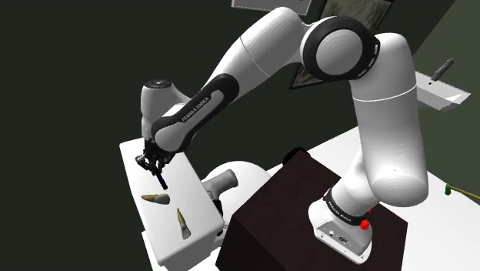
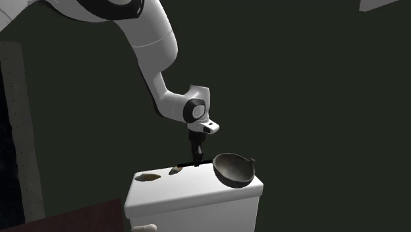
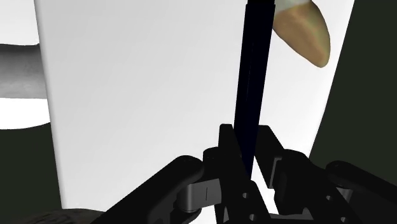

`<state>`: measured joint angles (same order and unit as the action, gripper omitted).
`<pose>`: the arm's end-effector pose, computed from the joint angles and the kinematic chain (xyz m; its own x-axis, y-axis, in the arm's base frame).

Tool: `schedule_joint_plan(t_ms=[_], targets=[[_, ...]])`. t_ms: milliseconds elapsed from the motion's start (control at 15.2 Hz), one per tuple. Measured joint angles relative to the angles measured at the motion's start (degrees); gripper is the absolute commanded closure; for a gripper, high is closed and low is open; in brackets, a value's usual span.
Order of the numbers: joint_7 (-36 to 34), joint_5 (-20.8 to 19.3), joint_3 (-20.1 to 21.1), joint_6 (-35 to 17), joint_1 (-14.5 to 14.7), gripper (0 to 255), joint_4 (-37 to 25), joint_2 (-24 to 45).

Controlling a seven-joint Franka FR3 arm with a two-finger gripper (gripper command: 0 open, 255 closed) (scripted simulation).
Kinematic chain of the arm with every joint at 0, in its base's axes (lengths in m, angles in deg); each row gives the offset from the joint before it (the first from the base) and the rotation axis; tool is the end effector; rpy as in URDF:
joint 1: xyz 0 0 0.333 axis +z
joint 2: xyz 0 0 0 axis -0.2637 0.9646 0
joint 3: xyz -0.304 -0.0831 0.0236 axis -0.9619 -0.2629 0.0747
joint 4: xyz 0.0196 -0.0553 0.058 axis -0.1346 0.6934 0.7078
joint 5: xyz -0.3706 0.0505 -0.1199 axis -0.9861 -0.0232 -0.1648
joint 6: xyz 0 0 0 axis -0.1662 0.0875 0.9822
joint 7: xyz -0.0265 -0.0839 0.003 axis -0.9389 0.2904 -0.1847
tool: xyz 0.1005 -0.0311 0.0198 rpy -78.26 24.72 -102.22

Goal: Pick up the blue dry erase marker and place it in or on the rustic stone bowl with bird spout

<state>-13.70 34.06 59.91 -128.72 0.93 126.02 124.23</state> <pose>0.5566 0.3246 0.1705 0.9868 -0.1600 -0.0254 -0.1619 -0.9793 -0.1216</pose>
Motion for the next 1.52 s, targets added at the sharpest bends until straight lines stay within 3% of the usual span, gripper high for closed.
schedule_joint_plan(t_ms=[1518], targets=[[0.9, 3.2, 2.8, 12.4, -2.2, 255, 0.3, -12.9]])
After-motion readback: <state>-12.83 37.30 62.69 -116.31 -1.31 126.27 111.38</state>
